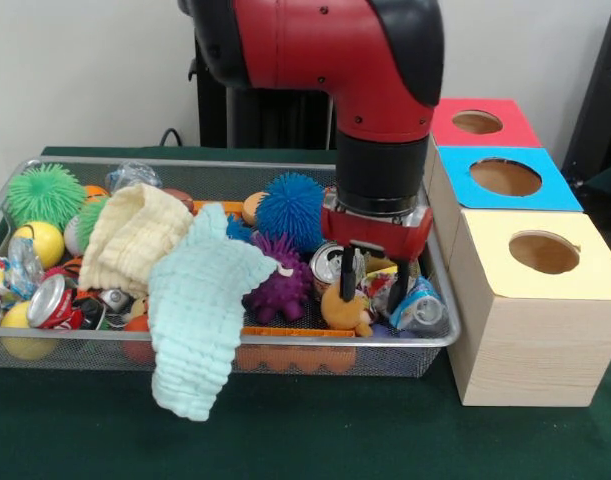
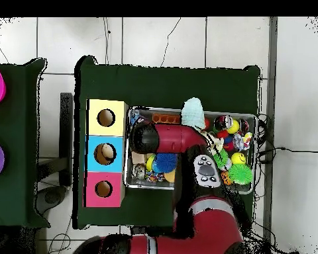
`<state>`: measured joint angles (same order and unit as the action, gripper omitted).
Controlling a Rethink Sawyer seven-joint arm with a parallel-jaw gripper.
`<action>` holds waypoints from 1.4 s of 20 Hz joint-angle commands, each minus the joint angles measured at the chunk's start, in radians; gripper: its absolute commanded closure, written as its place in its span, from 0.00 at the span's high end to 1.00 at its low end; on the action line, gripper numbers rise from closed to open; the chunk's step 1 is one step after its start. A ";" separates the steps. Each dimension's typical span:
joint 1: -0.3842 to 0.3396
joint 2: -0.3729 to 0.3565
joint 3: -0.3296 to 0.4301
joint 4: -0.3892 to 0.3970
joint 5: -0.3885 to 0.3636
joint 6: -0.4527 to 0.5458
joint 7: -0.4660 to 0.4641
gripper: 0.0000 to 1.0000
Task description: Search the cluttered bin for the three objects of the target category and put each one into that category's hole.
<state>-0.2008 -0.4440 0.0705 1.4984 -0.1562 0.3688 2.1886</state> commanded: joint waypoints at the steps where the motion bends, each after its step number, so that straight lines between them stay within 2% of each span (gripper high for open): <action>1: 0.272 0.035 -0.138 0.039 0.207 0.138 0.511 1.00; 3: 0.341 0.045 -0.238 0.010 0.270 0.216 0.593 1.00; 5: 0.356 0.051 -0.272 0.007 0.316 0.242 0.609 1.00; 10: 0.352 0.078 -0.294 0.003 0.388 0.240 0.627 1.00; 13: 0.347 0.108 -0.314 -0.022 0.384 0.219 0.625 1.00; 16: 0.327 0.119 -0.309 -0.033 0.373 0.205 0.601 1.00; 21: 0.293 0.180 -0.299 -0.082 0.368 0.140 0.563 1.00; 28: 0.294 0.197 -0.297 -0.095 0.366 0.125 0.565 1.00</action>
<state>0.1056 -0.3332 -0.2924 1.4312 0.1708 0.4926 2.6159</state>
